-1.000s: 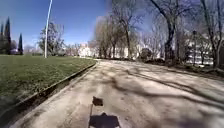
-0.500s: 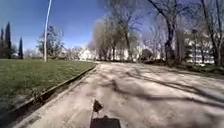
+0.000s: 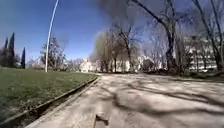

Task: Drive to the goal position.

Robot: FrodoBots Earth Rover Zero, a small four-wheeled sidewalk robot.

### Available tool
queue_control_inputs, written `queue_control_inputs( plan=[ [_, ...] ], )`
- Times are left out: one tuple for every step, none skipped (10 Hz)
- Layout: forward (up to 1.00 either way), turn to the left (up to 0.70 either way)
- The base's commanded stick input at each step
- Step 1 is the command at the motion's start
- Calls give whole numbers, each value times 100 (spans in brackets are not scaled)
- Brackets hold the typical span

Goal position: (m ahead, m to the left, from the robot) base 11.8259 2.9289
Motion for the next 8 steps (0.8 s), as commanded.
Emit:
queue_control_inputs(
  plan=[
    [78,0],
    [85,0],
    [85,0],
    [97,0],
    [100,0],
    [100,0],
    [100,0],
    [100,0]
  ],
)
